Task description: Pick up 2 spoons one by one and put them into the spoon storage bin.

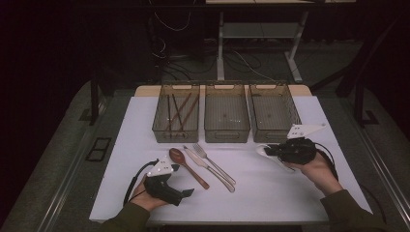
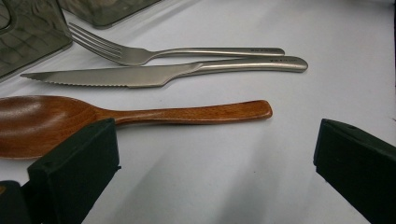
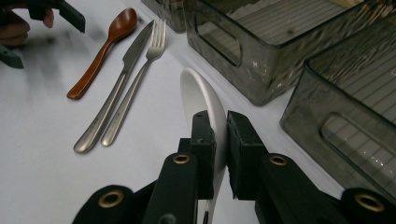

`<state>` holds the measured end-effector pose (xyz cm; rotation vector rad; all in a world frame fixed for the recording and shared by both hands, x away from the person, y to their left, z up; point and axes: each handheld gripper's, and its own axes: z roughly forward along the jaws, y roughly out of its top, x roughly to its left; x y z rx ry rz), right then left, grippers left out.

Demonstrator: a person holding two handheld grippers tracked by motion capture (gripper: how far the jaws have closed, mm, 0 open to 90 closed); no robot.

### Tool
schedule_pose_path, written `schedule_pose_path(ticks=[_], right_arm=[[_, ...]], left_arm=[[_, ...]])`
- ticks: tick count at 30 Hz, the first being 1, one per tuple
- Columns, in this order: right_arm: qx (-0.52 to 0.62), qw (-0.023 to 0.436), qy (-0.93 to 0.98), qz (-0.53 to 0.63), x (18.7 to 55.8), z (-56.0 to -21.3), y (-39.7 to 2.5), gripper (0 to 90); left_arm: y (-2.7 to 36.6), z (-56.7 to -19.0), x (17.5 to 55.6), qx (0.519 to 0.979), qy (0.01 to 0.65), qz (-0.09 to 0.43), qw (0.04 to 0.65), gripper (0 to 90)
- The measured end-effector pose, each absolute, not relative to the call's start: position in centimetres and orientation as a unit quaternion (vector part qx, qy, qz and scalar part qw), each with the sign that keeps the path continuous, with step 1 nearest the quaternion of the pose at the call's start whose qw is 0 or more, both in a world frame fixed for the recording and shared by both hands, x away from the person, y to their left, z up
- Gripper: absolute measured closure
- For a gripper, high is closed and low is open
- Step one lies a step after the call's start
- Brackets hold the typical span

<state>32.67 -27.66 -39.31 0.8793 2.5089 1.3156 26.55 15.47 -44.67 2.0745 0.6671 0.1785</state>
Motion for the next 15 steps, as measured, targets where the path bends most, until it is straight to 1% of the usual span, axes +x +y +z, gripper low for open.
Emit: schedule_pose_path(ticks=[15], right_arm=[[0.303,0.099,0.834,0.45,35.8,-37.8,-25.5,81.6]], left_arm=[[15.6,-44.8,26.7,0.84,0.272,0.068,0.464,0.0]])
